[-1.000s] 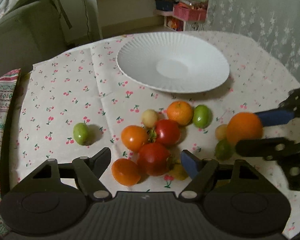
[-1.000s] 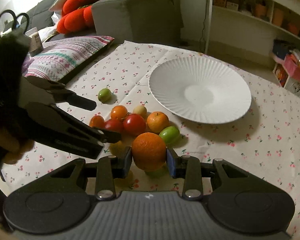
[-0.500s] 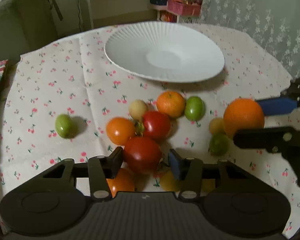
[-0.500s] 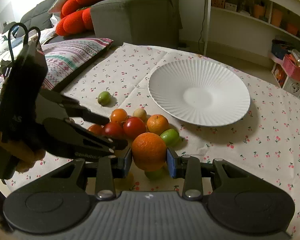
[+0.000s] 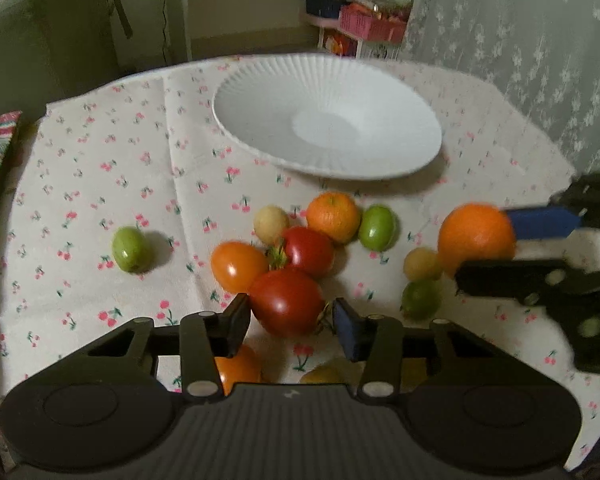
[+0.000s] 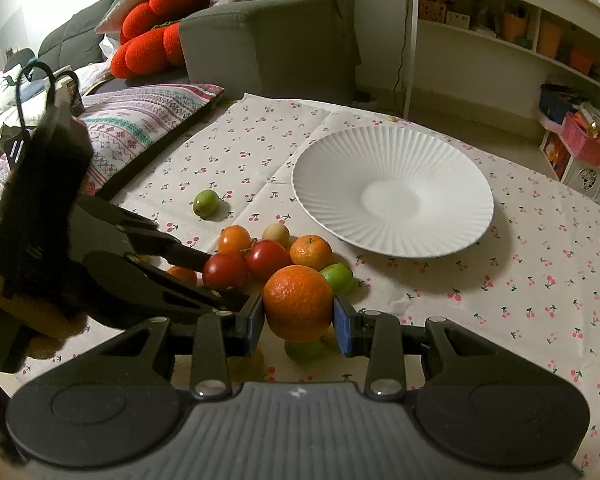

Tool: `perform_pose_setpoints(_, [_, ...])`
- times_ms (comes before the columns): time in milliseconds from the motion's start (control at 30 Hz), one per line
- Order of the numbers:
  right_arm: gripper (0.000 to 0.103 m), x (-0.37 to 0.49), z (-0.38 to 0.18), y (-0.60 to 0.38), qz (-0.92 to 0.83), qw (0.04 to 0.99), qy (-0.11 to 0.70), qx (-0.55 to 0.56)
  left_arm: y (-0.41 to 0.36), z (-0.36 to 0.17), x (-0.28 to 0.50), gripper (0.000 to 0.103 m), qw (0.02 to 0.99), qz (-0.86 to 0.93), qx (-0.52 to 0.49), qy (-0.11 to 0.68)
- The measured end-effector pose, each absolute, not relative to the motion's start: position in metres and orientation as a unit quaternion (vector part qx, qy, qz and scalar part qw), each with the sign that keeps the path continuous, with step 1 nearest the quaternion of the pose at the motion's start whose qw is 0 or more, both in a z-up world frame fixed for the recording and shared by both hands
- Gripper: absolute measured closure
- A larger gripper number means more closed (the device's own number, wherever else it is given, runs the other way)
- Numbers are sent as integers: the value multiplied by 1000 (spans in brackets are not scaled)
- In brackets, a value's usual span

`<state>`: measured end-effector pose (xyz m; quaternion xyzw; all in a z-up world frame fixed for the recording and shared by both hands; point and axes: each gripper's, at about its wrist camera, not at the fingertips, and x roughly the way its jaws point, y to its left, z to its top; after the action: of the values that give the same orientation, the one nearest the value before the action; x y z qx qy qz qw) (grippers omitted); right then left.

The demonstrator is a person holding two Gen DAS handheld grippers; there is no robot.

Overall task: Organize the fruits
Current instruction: 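Carry the mandarin and tomato into the white plate and open both grippers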

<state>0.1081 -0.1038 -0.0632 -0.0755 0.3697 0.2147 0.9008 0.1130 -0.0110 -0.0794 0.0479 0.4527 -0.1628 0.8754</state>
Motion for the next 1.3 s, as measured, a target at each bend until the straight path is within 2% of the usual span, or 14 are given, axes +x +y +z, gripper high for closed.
perform_pose_setpoints(67, [70, 109, -63, -105, 213, 901, 370, -74, -9, -70, 113, 82, 880, -165, 38, 444])
perform_pose_setpoints(100, [70, 109, -63, -105, 211, 902, 370, -73, -8, -67, 113, 89, 881, -167, 33, 441])
perform_pose_setpoints(400, [70, 112, -65, -106, 204, 903, 372, -69, 0, -68, 117, 90, 877, -173, 8, 447])
perform_pose_setpoints(467, [70, 113, -64, -107, 200, 905, 370, -68, 5, -68, 118, 85, 880, -164, -1, 445])
perform_pose_setpoints(533, [70, 113, -62, -108, 196, 907, 366, -68, 7, -69, 119, 69, 882, -163, 1, 442])
perform_pose_setpoints(600, [70, 115, -62, -112, 191, 909, 366, -62, 5, -73, 120, 61, 880, -158, 4, 448])
perform_pose_setpoints(733, [70, 119, -62, -119, 181, 908, 374, -43, -1, -79, 121, 56, 880, -156, 16, 448])
perform_pose_setpoints(900, [70, 119, -66, -122, 180, 906, 380, -39, -15, -91, 118, 56, 872, -171, 45, 456])
perform_pose_setpoints(1000, [70, 117, -66, -119, 185, 905, 381, -42, -21, -100, 115, 58, 870, -169, 64, 458])
perform_pose_setpoints(1067, [70, 116, -66, -118, 186, 905, 380, -45, -21, -101, 114, 67, 873, -171, 69, 451])
perform_pose_setpoints(1100, [70, 116, -66, -117, 186, 905, 379, -46, -20, -100, 114, 78, 873, -176, 63, 451])
perform_pose_setpoints(1300, [70, 118, -64, -118, 188, 907, 374, -47, -16, -90, 113, 78, 875, -186, 39, 446])
